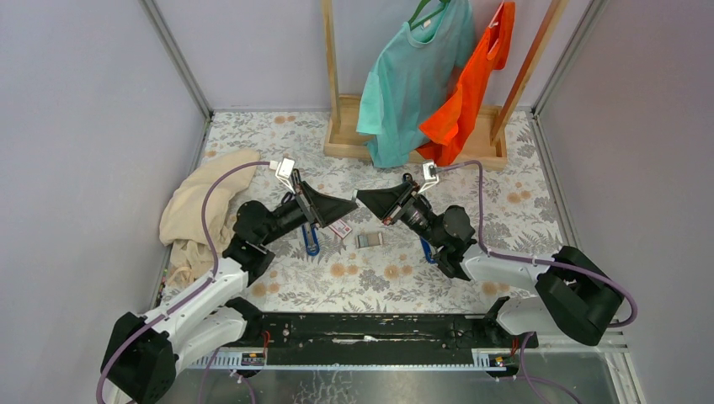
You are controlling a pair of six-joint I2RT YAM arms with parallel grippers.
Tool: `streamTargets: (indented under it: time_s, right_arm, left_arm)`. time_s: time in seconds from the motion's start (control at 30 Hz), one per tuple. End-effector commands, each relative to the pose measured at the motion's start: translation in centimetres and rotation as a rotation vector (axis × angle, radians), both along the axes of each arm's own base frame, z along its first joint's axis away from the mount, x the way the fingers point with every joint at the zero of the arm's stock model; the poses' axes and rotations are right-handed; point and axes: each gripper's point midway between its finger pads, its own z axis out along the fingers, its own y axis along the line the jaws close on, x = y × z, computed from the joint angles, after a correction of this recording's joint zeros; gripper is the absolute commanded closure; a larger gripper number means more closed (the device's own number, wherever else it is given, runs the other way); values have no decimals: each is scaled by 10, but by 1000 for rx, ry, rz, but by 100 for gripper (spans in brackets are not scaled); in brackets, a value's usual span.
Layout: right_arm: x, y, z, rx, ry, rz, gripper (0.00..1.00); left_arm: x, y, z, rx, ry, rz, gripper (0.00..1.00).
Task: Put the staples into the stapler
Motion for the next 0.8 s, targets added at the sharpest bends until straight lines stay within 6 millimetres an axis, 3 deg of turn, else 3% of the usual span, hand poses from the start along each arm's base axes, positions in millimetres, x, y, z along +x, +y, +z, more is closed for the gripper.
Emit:
streamTargets:
  time_s: [0.0,0.6,0.77]
  right_arm:
    - [-11,-1,25,71,-73,35,100]
    - [-15,1,18,77,-70,65,100]
    - [-18,-3,14,22,-89,49,88]
  left_arm:
    - [-7,-2,15,-44,-65,-23,47]
    - [-6,-3,12,-32,-70,-9,71]
    - [-4,-1,5,22,-63,6,74]
